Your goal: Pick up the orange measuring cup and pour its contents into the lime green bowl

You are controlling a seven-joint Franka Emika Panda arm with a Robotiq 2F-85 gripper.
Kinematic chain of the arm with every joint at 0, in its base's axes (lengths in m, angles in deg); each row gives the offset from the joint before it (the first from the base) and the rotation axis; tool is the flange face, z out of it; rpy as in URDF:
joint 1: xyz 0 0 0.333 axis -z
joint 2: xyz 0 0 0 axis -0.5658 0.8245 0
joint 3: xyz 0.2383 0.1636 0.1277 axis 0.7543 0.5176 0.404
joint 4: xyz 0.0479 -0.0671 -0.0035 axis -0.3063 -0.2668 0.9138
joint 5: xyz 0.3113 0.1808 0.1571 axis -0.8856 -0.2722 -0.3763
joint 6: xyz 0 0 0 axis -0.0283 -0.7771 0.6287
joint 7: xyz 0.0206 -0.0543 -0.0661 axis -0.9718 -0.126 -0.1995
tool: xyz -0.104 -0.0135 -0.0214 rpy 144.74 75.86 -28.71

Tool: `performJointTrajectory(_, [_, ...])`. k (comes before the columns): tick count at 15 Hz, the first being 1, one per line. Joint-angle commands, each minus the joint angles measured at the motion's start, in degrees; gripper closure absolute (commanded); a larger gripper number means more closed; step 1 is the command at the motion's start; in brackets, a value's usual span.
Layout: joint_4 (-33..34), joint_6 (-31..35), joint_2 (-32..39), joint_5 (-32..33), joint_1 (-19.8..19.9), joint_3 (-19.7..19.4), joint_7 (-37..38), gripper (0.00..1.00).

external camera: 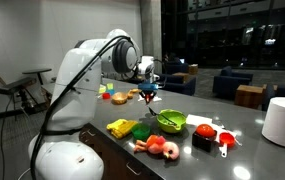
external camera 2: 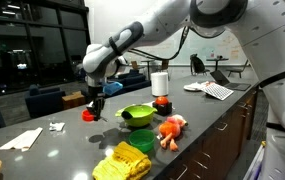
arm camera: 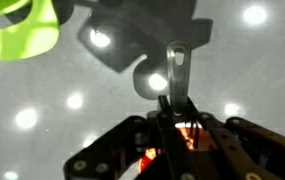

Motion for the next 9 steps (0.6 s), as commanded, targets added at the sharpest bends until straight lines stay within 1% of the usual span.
performJointTrajectory(1, [-3.7, -3.8, -8.0, -4.7, 1.8, -1.1, 5.0, 0.96])
performJointTrajectory(5, [-6.2, -7.6, -14.3, -11.2, 4.5, -2.6, 8.0, 0.96])
performJointTrajectory(9, [-11.2, -8.4, -19.3, -17.8, 6.8, -4.7, 8.2, 0.96])
